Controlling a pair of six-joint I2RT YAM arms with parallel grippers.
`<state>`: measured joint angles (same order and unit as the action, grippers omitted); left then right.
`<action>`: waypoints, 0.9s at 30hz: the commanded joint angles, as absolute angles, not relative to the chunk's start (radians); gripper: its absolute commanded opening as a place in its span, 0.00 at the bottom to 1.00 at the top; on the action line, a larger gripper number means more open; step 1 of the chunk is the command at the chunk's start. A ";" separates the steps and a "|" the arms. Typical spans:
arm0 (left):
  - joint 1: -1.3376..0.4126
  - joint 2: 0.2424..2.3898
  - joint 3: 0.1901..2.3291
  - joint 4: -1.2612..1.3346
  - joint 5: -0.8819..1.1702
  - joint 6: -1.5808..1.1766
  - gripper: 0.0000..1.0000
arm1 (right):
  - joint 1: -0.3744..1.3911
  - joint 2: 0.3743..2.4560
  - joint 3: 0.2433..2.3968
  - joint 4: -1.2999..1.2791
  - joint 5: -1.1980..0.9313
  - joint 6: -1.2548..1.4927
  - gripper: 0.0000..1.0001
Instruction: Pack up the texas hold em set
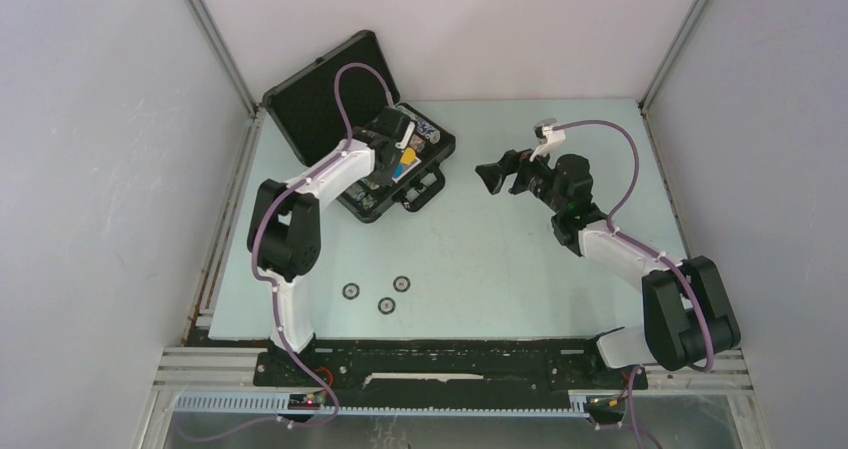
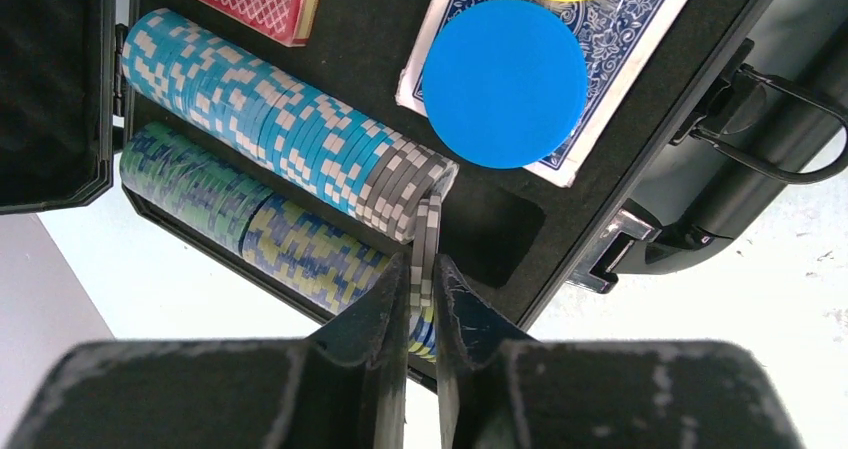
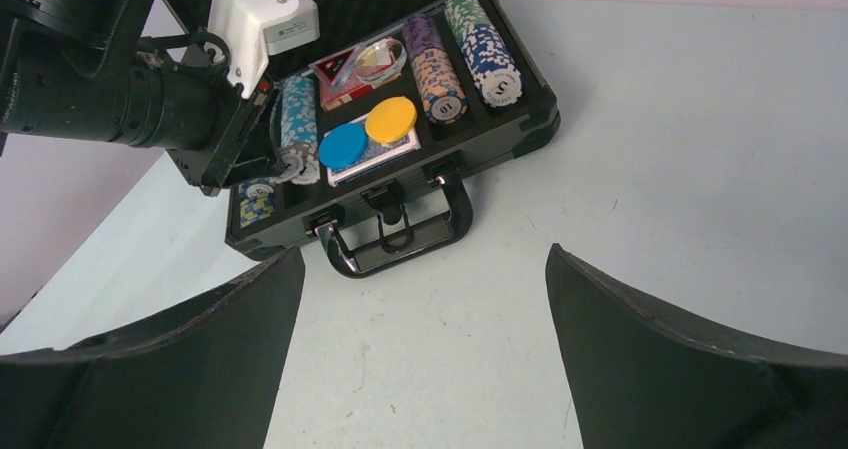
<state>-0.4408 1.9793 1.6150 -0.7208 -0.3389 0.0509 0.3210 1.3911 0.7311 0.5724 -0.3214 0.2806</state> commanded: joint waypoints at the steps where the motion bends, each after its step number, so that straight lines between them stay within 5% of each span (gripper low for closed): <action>1: -0.427 1.993 1.672 -0.695 -0.368 0.038 0.18 | 0.307 1.405 0.735 0.644 -0.370 0.319 1.00; 22: -0.417 1.969 1.671 -0.696 -0.372 0.020 0.41 | 0.260 1.441 0.734 0.707 -0.477 0.409 1.00; 27: -0.426 1.863 1.671 -0.726 -0.364 -0.030 0.56 | 0.237 1.443 0.735 0.698 -0.463 0.446 1.00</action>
<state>-0.4229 1.9930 1.6150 -0.7181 -0.3607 0.0269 0.2588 1.4387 0.7311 0.6548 -0.4622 0.4023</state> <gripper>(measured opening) 0.509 0.993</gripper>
